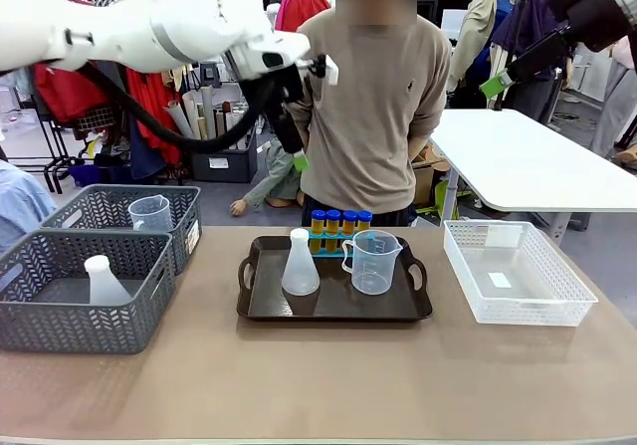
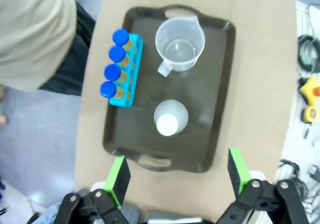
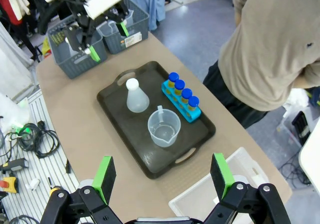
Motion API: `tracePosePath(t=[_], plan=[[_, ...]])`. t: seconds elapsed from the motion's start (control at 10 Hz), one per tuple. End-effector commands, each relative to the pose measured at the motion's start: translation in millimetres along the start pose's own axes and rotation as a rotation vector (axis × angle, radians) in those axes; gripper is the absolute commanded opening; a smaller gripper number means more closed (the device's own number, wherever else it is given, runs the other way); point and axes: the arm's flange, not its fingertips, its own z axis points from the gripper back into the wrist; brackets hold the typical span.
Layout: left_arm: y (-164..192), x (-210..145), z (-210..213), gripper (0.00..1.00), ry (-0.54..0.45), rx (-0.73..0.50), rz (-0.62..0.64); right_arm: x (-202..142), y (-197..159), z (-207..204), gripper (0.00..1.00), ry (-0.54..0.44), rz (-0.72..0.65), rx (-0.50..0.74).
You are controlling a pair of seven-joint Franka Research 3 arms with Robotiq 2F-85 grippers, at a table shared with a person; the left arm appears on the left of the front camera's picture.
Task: Prepare the laboratory tools.
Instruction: Pick up one Small flask and place it on the Handle tray.
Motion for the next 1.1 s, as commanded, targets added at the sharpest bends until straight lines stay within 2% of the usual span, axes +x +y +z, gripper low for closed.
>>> tracePosePath(t=[0.0,0.2,0.6,1.0], plan=[[-11.7,-26.4,23.2,1.00,-0.077,-0.002,-0.012,1.3,-0.4,1.0,1.00,-0.021,-0.001,0.014],[-10.6,-34.0,61.8,1.00,-0.107,0.060,0.001,1.3,-0.4,1.0,1.00,-0.021,-0.001,0.014],[-7.6,-50.6,113.6,1.00,-0.182,0.008,-0.020,1.3,-0.4,1.0,1.00,-0.021,-0.001,0.014],[-17.9,-71.7,158.3,1.00,-0.222,0.076,0.033,1.3,-0.4,1.0,1.00,-0.021,-0.001,0.014]])
